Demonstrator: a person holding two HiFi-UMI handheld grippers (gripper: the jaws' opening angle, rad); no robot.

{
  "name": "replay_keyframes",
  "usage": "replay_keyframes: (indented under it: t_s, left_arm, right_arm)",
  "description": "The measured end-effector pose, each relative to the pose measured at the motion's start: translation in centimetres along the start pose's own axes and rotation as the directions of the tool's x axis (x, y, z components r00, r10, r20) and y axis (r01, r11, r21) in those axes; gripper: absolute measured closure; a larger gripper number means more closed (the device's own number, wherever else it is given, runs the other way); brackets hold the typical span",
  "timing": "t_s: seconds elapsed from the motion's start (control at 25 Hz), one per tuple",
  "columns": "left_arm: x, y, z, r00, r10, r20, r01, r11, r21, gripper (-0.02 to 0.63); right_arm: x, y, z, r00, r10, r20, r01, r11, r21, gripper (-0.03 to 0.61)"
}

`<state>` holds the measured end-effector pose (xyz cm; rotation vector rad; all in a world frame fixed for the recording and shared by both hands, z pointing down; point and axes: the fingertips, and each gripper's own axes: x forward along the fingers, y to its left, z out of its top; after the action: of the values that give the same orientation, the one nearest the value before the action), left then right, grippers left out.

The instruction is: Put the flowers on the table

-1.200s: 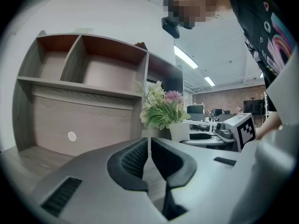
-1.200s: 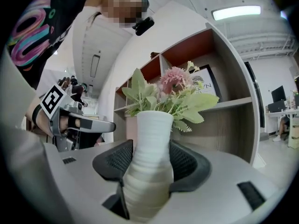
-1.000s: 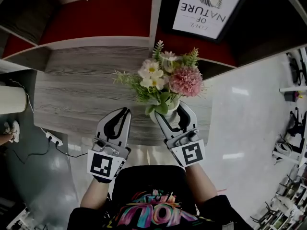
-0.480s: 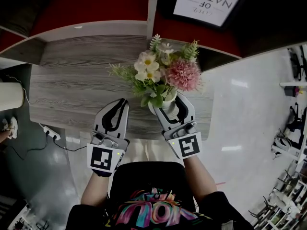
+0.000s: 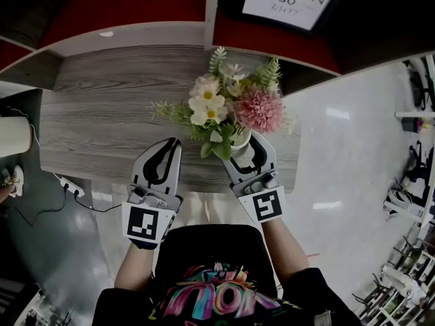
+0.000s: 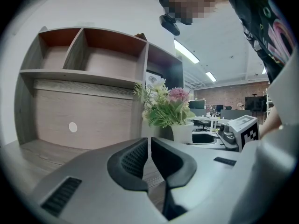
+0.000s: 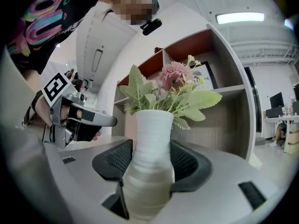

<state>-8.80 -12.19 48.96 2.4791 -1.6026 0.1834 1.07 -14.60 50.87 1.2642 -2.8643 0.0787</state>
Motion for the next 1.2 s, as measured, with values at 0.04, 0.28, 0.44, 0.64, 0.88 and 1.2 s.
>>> replay_keyframes:
  t_s: [0.04, 0.28, 0.44, 0.64, 0.88, 1.2]
  left_arm:
    - [-0.1, -0.1, -0.1, 1.0, -0.005, -0.005, 0.005, 1.0, 0.007, 0.575]
    - [-1.0, -0.4, 0.3, 1.0, -0.009, 0.003, 0.009, 1.0, 0.01, 0.575]
    - [-1.3, -0.6, 0.4, 1.0, -0.018, 0.001, 0.018, 0.999, 0.03, 0.575]
    - [-2.3, -1.3, 0.8, 1.0, -0.008, 0.007, 0.008, 1.0, 0.015, 0.575]
    - [-2.3, -0.9, 0.8, 1.0, -0.024, 0.011, 0.023, 0.999, 0.043, 0.575]
    - [-2.2, -1.5, 1.0, 0.999, -0.043, 0.009, 0.043, 0.998, 0.046, 0.575]
  right_arm:
    - [-0.1, 0.1, 0.0, 1.0, 0.0, -0.001, 0.0, 1.0, -0.004, 0.31]
    - [-0.4, 0.6, 0.0, 1.0, 0.01, -0.009, -0.01, 1.0, -0.017, 0.31]
    - [-0.8, 0.6, -0.1, 1.0, 0.005, -0.01, -0.005, 1.0, -0.013, 0.308]
    - [-2.3, 0.8, 0.0, 1.0, -0.007, -0.016, 0.006, 1.0, -0.014, 0.308]
    - [-2.3, 0.8, -0.7, 0.999, 0.0, -0.033, 0.0, 1.0, -0.01, 0.305]
    - [-2.4, 0.8, -0.7, 0.999, 0.003, -0.041, -0.003, 1.0, -0.004, 0.307]
